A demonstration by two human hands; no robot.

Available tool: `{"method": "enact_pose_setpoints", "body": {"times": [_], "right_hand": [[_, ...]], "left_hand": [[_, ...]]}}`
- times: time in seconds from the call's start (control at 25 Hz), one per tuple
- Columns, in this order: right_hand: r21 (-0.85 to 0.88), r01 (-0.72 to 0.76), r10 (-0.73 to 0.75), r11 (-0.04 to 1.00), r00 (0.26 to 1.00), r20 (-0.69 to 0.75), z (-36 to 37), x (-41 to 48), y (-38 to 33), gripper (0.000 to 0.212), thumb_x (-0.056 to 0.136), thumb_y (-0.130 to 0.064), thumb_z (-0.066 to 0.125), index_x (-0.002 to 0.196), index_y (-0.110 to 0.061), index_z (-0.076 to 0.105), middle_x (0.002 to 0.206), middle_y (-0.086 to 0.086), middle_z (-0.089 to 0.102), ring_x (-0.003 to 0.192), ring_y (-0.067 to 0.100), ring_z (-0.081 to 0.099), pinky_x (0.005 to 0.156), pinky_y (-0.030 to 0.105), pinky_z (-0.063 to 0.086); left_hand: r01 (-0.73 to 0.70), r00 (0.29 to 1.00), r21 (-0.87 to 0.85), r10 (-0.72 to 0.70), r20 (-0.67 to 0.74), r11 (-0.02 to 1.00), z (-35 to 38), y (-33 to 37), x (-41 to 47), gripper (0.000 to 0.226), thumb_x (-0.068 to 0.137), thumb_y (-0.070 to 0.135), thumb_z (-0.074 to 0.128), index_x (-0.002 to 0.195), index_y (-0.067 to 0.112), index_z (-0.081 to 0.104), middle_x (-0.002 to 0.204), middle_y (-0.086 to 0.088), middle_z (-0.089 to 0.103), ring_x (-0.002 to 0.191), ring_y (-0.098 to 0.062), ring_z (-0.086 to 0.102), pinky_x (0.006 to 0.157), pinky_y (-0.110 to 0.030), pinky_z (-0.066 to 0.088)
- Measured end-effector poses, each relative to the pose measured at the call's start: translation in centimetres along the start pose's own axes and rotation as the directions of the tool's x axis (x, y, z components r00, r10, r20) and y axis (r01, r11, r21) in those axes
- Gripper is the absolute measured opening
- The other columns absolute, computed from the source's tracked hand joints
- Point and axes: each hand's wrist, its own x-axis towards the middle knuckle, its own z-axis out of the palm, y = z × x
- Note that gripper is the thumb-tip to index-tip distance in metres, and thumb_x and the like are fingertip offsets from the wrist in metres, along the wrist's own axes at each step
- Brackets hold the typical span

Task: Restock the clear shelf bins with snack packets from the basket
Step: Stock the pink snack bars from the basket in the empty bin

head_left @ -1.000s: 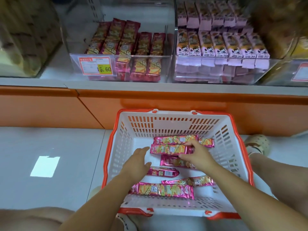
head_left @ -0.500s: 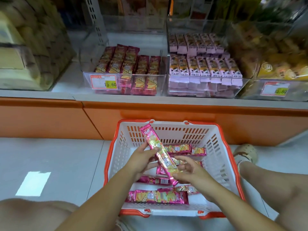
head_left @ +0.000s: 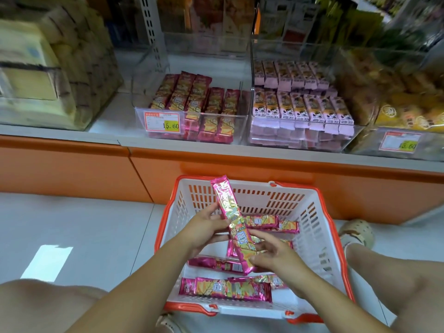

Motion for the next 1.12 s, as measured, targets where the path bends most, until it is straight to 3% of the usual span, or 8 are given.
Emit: {"method": "enact_pose_setpoints", "body": {"times": [0.36,0.4,0.48,0.56,0.6,0.72,0.84,1.12], "right_hand": [[0.011,0.307,-0.306,0.952,0.951,-0.054,0.4,-3.0,-12.5,0.051,0.082,-0.001,0.070,0.118,-0.036,0.063,0.103,0.000,0.071,0.083,0.009,0.070,0.063,0.023,0.055],[0.011,0.355,-0.353,0.935,0.932,-0.079,0.6,-3.2,-14.7,0.049,0.083,-0.004,0.070,0.117,-0.038,0.062,0.098,-0.004,0.074,0.081,0.009,0.070,0.062,0.022,0.055],[-0.009,0.444,-0.439,0.896,0.882,-0.170,0.9,-2.2,-19.4,0.042,0.085,-0.012,0.069,0.106,-0.047,0.058,0.089,-0.009,0.074,0.073,0.002,0.069,0.055,0.015,0.050],[-0.084,0.491,-0.495,0.867,0.831,-0.255,1.4,0.1,-24.2,0.031,0.089,-0.018,0.066,0.098,-0.046,0.057,0.087,-0.014,0.069,0.074,0.000,0.067,0.060,0.015,0.051],[-0.130,0.495,-0.510,0.859,0.812,-0.282,1.6,1.7,-26.2,0.026,0.091,-0.019,0.065,0.103,-0.041,0.059,0.089,-0.015,0.068,0.080,0.005,0.067,0.067,0.020,0.053],[-0.354,0.404,-0.514,0.843,0.797,-0.316,1.9,7.8,-30.5,0.035,0.092,-0.021,0.063,0.126,-0.018,0.059,0.111,-0.003,0.067,0.099,0.016,0.064,0.082,0.031,0.051],[-0.527,0.138,-0.347,0.839,0.881,-0.321,1.7,13.0,-31.8,0.038,0.088,-0.020,0.065,0.123,-0.005,0.060,0.118,0.012,0.065,0.105,0.031,0.064,0.089,0.043,0.054],[-0.756,-0.070,-0.186,0.651,0.951,-0.249,3.3,13.9,-31.5,0.061,0.088,-0.024,0.069,0.139,0.000,0.044,0.137,0.017,0.052,0.122,0.032,0.053,0.100,0.036,0.046]], "left_hand": [[-0.265,0.961,0.265,0.276,-0.004,0.927,-2.9,15.5,-5.2,0.038,0.091,0.017,0.064,0.126,0.026,0.054,0.109,-0.005,0.071,0.097,-0.021,0.070,0.080,-0.035,0.057],[-0.336,0.920,0.264,0.376,-0.114,0.904,-3.9,17.3,-5.5,0.039,0.091,0.016,0.064,0.127,0.025,0.054,0.108,-0.004,0.071,0.095,-0.020,0.070,0.081,-0.036,0.057],[-0.454,0.689,0.422,0.609,-0.392,0.785,-6.4,19.7,-5.1,0.041,0.090,0.014,0.063,0.129,0.020,0.055,0.108,0.002,0.067,0.098,-0.019,0.067,0.089,-0.041,0.055],[-0.300,0.446,0.733,0.769,-0.458,0.611,-8.9,20.7,-4.1,0.047,0.089,0.018,0.063,0.135,0.018,0.050,0.122,-0.001,0.059,0.114,-0.018,0.056,0.102,-0.037,0.044],[-0.198,0.399,0.813,0.803,-0.443,0.547,-9.8,20.7,-3.6,0.053,0.090,0.020,0.062,0.140,0.015,0.044,0.132,-0.005,0.053,0.123,-0.020,0.048,0.106,-0.035,0.037],[-0.101,0.488,0.829,0.753,-0.441,0.550,-11.7,20.4,-2.3,0.062,0.096,0.025,0.054,0.150,0.013,0.026,0.151,-0.008,0.036,0.138,-0.022,0.033,0.110,-0.032,0.027],[-0.107,0.575,0.801,0.693,-0.434,0.589,-12.8,20.1,-1.2,0.061,0.099,0.028,0.049,0.152,0.020,0.021,0.151,-0.005,0.039,0.136,-0.024,0.039,0.105,-0.034,0.034],[-0.153,0.581,0.754,0.675,-0.455,0.639,-13.2,20.4,-0.8,0.055,0.100,0.025,0.046,0.150,0.029,0.025,0.136,-0.009,0.055,0.124,-0.029,0.050,0.087,-0.032,0.039]]}}
